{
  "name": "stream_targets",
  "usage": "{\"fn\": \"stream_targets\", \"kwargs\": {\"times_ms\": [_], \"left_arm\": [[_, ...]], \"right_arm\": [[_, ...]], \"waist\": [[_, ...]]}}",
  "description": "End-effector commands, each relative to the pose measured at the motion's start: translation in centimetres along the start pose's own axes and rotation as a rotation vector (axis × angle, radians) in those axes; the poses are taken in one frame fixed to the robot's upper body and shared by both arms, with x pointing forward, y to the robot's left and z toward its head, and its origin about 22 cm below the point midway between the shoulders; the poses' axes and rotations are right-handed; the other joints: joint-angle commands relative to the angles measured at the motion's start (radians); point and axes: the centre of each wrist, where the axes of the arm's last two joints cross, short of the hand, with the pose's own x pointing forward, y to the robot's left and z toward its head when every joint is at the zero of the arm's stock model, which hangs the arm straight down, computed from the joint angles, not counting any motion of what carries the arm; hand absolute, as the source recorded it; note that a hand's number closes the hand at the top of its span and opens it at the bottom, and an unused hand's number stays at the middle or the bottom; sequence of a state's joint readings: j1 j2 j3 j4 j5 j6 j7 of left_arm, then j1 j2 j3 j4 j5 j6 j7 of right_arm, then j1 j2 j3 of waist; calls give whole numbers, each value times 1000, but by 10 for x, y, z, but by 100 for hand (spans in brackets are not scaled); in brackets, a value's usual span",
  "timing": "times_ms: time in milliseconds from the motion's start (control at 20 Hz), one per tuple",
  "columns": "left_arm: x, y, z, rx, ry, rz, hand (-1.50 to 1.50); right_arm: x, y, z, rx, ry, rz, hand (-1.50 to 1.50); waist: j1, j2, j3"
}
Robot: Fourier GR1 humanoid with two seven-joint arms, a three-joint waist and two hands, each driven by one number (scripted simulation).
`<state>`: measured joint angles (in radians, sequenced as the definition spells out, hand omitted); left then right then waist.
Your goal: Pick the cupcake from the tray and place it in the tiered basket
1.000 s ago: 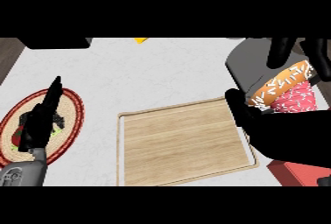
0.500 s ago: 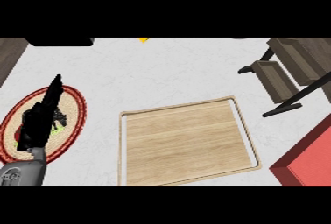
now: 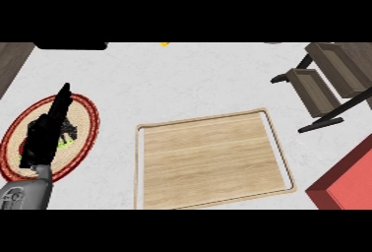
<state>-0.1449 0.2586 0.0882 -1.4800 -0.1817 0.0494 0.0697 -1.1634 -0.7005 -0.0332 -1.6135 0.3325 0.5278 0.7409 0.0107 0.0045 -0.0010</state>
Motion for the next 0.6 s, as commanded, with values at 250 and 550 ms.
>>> {"fn": "stream_targets", "kwargs": {"times_ms": [250, 550], "left_arm": [[-4, -4, 5, -7, -7, -3, 0], [-15, -3, 3, 1, -6, -8, 0]], "right_arm": [[-68, 5, -31, -67, 85, 293, 150], [-103, 28, -55, 20, 40, 273, 150]], "waist": [[9, 2, 1], [6, 1, 0]]}}
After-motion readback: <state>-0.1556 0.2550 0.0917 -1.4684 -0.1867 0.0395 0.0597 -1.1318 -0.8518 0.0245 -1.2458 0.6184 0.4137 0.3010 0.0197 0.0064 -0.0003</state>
